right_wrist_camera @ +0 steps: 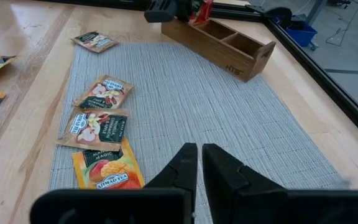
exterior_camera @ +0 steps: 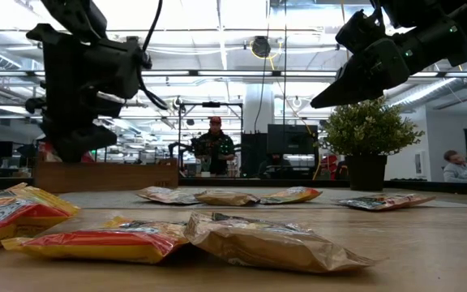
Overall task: Pick & Place Tea
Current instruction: Put the red tea bag into the left section of the wooden organizer, then adjust the brown tea bag on the table
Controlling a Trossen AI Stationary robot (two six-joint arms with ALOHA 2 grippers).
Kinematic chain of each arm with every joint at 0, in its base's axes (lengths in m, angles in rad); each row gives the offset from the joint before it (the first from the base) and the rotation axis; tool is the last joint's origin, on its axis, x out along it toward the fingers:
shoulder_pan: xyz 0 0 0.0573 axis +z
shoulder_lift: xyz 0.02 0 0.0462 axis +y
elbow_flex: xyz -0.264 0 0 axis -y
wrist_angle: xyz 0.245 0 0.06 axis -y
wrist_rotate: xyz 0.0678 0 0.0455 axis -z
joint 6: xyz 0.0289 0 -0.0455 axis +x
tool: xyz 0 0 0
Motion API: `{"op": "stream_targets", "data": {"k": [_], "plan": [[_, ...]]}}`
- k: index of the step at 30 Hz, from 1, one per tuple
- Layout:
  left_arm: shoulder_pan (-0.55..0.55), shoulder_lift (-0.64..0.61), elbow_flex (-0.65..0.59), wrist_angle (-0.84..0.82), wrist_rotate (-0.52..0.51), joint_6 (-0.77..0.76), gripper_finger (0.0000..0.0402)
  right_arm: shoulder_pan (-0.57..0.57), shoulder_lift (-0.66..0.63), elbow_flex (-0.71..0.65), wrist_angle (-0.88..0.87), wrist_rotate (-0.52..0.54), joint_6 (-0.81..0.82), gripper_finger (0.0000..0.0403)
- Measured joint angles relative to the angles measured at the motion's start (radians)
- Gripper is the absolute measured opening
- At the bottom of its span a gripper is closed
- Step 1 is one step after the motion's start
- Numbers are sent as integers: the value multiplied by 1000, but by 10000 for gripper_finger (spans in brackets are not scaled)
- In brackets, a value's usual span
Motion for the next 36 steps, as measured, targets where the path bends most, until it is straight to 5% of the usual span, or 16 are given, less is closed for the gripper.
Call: {"op": "stream_targets", "data": {"k": [14,20,36], "plan": [[1,-1,-22,51,9,-17,92,0,0,0,0,0,6,16],[-25,-26,35,-85,-4,-112,93,0,0,0,0,0,6,16],[-85,-123,127,-124,-46,-53,93,0,0,0,-4,1,6,16]]}}
